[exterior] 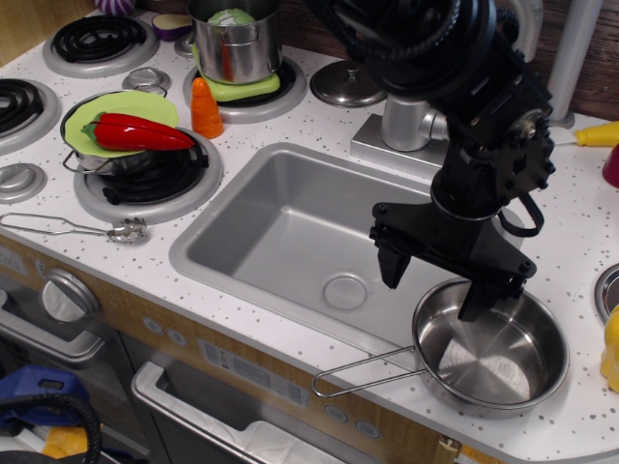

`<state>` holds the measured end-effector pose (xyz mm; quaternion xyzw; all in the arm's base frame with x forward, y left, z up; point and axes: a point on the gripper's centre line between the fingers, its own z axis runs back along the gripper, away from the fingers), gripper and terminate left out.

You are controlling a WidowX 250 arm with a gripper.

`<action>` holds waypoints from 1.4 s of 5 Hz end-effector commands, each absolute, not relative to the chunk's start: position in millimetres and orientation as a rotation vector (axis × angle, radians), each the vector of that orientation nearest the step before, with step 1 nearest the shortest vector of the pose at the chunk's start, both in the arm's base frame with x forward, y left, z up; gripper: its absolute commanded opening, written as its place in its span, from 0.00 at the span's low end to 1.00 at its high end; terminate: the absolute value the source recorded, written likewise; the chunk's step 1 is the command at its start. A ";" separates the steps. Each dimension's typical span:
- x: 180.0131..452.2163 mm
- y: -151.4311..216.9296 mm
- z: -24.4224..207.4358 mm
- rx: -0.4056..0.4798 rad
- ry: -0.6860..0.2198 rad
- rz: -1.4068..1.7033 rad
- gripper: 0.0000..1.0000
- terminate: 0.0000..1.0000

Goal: Put pan in sink

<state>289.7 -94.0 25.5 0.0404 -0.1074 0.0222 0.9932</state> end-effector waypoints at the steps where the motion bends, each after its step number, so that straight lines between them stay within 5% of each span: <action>1: 291.4 -95.1 26.3 0.056 -0.253 0.051 1.00 0.00; 2: 290.5 -94.2 21.2 0.043 -0.263 0.066 0.00 0.00; 4: 290.8 -88.2 34.6 0.052 -0.260 0.082 0.00 0.00; 6: 308.9 -40.3 71.7 0.159 -0.290 0.037 0.00 0.00; 7: 326.9 -15.1 73.2 0.137 -0.316 -0.036 0.00 0.00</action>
